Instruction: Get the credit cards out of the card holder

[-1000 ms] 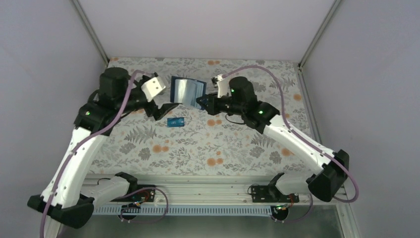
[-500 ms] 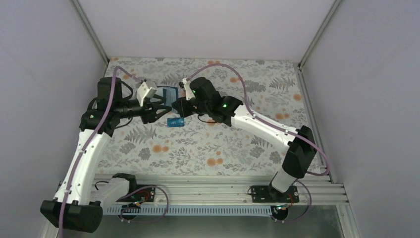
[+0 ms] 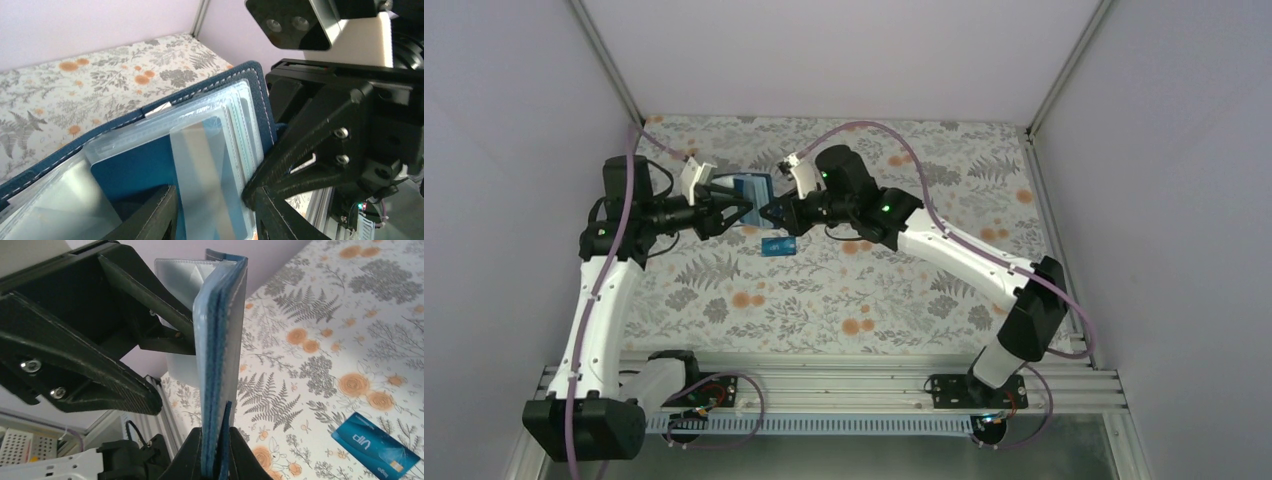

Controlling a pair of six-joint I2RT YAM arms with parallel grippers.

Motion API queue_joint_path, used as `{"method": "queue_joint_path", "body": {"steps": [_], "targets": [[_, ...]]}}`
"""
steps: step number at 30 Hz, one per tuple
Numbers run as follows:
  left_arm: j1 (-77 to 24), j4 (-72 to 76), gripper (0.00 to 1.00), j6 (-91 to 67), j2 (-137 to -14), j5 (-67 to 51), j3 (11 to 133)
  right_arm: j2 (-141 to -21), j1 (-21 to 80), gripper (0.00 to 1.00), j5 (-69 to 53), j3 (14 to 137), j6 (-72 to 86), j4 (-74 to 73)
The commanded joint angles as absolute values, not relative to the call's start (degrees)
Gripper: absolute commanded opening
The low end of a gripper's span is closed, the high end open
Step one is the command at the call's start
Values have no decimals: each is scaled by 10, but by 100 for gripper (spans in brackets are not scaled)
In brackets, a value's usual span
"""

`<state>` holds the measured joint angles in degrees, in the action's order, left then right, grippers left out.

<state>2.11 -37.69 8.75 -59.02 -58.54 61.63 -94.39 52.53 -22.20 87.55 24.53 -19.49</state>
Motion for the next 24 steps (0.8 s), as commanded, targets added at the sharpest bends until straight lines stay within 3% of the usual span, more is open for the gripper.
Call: {"method": "queue_joint_path", "body": {"steps": [1,11,20,24], "targets": [[32,-408,41,114,-572,-613,649,-890,507,4,-309,866,202,-129],[45,-505,43,156,-561,-654,739,-859,478,4,-380,845,168,-112],[53,-511,38,148,-558,-644,756,-820,476,4,-435,831,113,-92],[53,-540,37,174,-558,-704,771,-815,476,4,-466,815,108,-76]]}}
